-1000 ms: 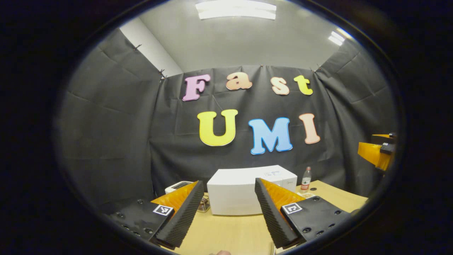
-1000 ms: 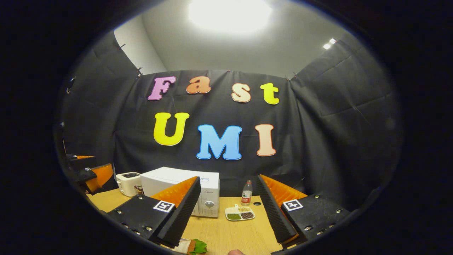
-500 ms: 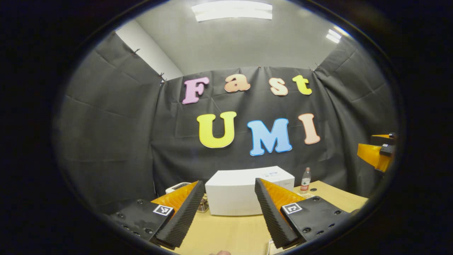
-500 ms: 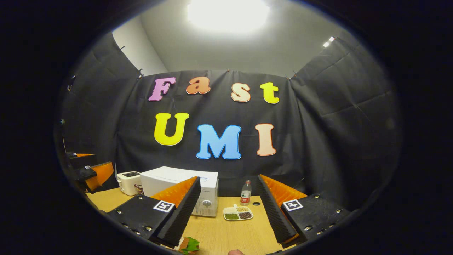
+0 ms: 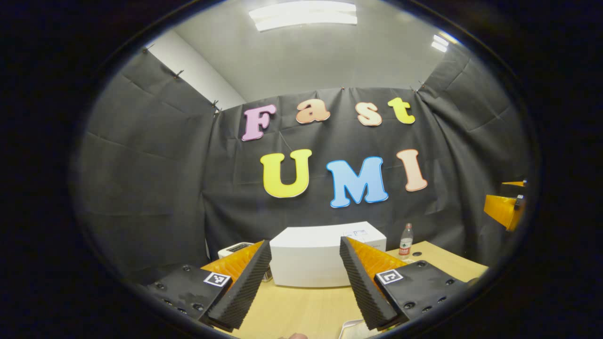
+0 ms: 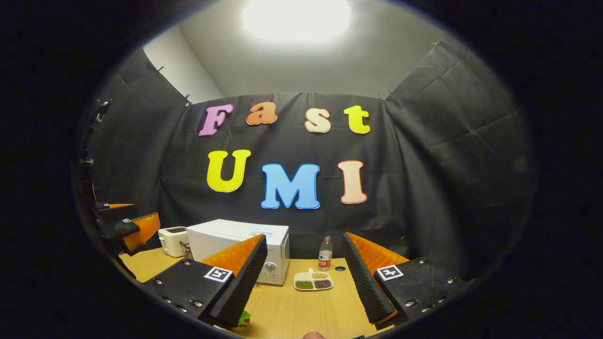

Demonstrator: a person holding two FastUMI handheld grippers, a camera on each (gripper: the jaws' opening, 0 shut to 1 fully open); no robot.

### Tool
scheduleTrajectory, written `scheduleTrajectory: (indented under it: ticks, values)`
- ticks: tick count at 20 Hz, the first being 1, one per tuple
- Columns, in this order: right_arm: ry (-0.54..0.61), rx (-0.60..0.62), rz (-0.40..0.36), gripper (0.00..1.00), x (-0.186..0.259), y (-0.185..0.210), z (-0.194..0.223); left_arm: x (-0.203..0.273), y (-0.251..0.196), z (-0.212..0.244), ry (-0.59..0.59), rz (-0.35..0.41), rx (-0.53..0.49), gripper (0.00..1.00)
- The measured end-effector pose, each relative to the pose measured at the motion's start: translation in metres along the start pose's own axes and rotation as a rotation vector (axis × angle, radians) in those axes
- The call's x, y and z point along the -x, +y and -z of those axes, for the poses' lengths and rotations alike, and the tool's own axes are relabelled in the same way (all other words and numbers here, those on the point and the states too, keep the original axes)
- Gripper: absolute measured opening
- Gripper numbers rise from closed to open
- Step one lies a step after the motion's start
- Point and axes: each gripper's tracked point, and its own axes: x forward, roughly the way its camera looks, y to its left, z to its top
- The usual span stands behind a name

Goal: Open the microwave oven with the left hand, put the food in, and close the microwave oven.

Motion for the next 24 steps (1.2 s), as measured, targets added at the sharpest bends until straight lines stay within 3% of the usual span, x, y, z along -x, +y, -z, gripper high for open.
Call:
scheduleTrajectory:
  ticks: [6,10,11,14,18,20,24]
  values:
    - [0.001,0.002,0.048,0.95,-0.002,-0.021,-0.001,-0.039,-0.033,0.008,0.002,0.043,0.018,1.00]
    - [0.000,0.018,0.129,0.95,-0.012,-0.033,-0.001,-0.080,-0.058,0.021,-0.001,0.108,0.032,1.00]
    - [0.004,0.018,0.146,0.95,-0.013,-0.033,-0.001,-0.090,-0.063,0.026,0.000,0.123,0.036,0.97]
    - [-0.010,0.038,0.194,0.95,-0.020,-0.035,-0.005,-0.121,-0.076,0.044,0.018,0.167,0.050,1.00]
    - [0.002,0.049,0.246,0.95,-0.027,-0.032,-0.004,-0.158,-0.094,0.069,0.045,0.214,0.048,0.94]
    - [0.020,0.066,0.271,0.95,-0.030,-0.032,0.001,-0.173,-0.107,0.082,0.054,0.241,0.045,1.00]
    - [0.036,0.093,0.331,0.96,-0.030,-0.037,-0.002,-0.201,-0.134,0.114,0.093,0.296,0.040,1.00]
